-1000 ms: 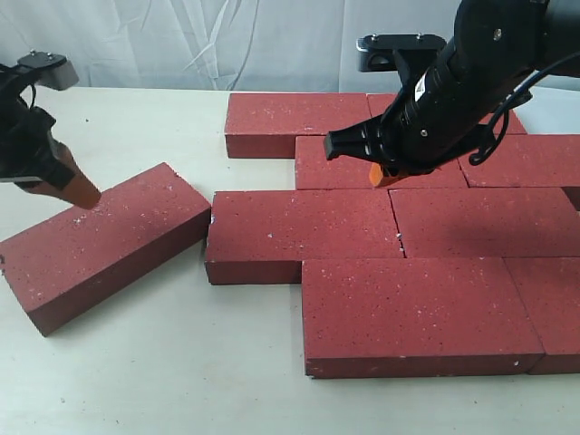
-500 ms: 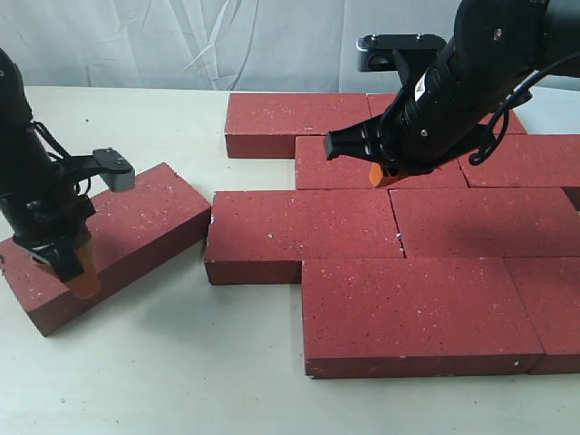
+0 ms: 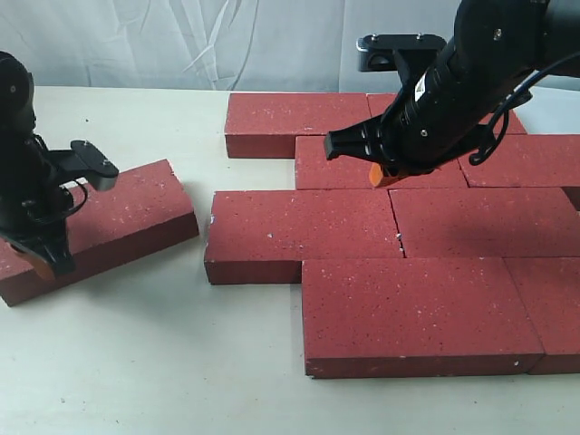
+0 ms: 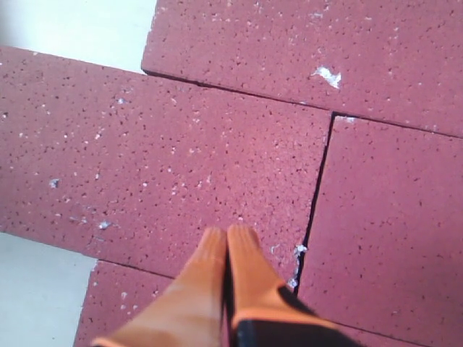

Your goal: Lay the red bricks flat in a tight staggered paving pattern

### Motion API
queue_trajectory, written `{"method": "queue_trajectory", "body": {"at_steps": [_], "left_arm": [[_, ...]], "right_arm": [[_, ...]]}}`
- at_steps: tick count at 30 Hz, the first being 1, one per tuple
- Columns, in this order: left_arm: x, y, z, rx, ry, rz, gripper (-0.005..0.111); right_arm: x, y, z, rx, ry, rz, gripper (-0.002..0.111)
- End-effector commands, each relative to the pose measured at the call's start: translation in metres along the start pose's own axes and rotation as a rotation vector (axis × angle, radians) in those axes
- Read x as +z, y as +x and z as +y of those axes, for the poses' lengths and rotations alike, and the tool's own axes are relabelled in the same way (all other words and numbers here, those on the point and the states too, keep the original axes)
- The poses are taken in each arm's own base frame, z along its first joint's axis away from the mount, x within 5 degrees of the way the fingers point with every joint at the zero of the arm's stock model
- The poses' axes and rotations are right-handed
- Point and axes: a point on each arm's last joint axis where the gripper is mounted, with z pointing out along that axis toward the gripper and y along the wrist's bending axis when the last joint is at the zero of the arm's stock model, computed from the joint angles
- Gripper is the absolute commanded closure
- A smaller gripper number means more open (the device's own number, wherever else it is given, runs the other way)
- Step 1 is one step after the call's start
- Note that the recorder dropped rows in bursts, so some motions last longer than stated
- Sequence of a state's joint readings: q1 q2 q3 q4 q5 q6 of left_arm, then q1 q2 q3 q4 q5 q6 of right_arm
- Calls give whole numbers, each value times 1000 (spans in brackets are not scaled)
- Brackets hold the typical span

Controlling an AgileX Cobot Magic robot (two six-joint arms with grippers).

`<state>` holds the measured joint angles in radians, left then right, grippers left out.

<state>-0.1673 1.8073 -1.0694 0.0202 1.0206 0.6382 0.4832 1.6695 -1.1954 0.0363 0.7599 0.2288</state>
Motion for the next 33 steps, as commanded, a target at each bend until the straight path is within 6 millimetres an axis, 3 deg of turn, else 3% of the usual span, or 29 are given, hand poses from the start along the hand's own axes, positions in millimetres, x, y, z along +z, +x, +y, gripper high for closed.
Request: {"method": "queue_trajectory", "body": {"at_steps": [1,11,21,30,33], "left_arm": [[1,-5,5,8,-63,-48,107],[-3,3,25,-180,-290,14,107],[-4,3,29,-319,-336,-12,107],[-48,-9,28,-461,-300,-205,107],[-51,-15,23,-507,-240,-286,107]], "right_arm": [[-2,0,-1,5,-1,-10,109],[-2,0,-1,6,-2,-10,109],[-2,0,-1,6,-2,-10,109],[-2,0,-1,6,-2,-10,109],[-2,0,-1,6,-2,-10,109]]}}
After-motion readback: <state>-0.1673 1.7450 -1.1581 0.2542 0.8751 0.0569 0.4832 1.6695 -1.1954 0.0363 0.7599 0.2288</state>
